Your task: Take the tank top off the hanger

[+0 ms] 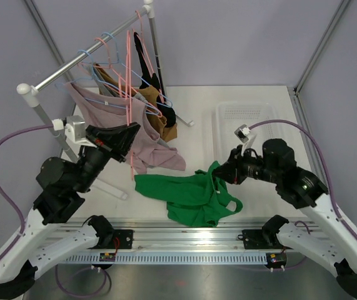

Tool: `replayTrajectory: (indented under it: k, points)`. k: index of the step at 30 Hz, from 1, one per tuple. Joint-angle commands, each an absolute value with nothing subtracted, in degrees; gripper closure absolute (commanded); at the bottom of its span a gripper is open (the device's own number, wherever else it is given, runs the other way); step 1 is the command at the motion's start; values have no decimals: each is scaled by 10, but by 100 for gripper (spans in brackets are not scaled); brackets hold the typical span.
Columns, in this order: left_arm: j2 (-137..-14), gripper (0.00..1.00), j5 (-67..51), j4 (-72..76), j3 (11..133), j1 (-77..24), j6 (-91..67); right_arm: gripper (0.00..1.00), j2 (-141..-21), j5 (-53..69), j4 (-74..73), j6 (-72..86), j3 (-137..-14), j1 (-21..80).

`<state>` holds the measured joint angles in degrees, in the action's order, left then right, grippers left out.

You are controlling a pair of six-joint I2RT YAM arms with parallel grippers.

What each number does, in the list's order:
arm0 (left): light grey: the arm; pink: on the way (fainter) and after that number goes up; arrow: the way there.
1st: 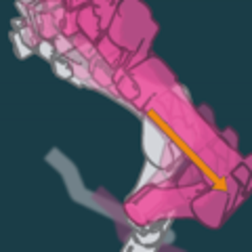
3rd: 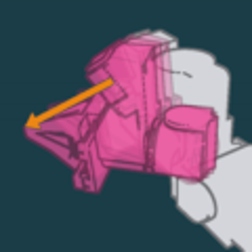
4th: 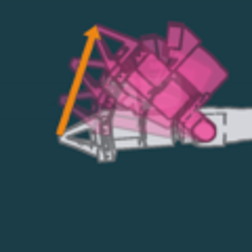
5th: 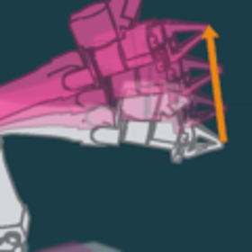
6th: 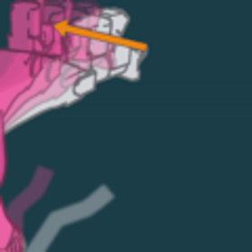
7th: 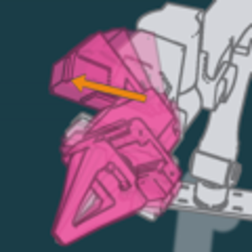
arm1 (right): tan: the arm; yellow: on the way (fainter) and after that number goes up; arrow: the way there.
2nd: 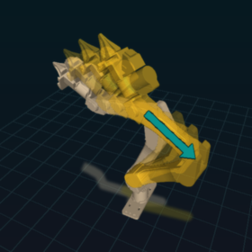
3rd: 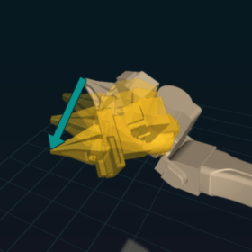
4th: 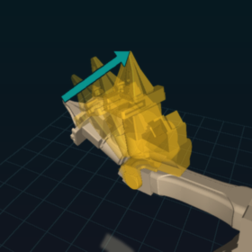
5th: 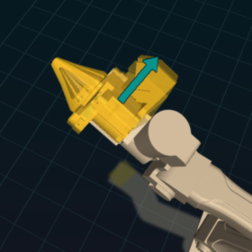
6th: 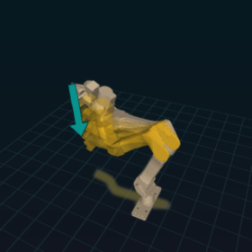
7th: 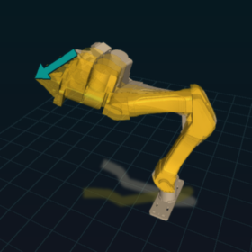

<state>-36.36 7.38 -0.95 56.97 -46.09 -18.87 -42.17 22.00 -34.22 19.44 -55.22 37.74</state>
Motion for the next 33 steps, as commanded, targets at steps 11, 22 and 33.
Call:
replayTrajectory:
  k: [11, 22, 33]
  points:
    - [-124, 100, 93, -338, 548, -462, -360, 1, -660, 107, -241, 229, -584, 470]
    - [-96, 100, 271, -489, 583, -441, -461, 1, -685, 69, -233, 251, -605, 471]
    - [-274, 100, 478, -469, 665, -423, -483, 0, -688, 64, -238, 251, -601, 472]
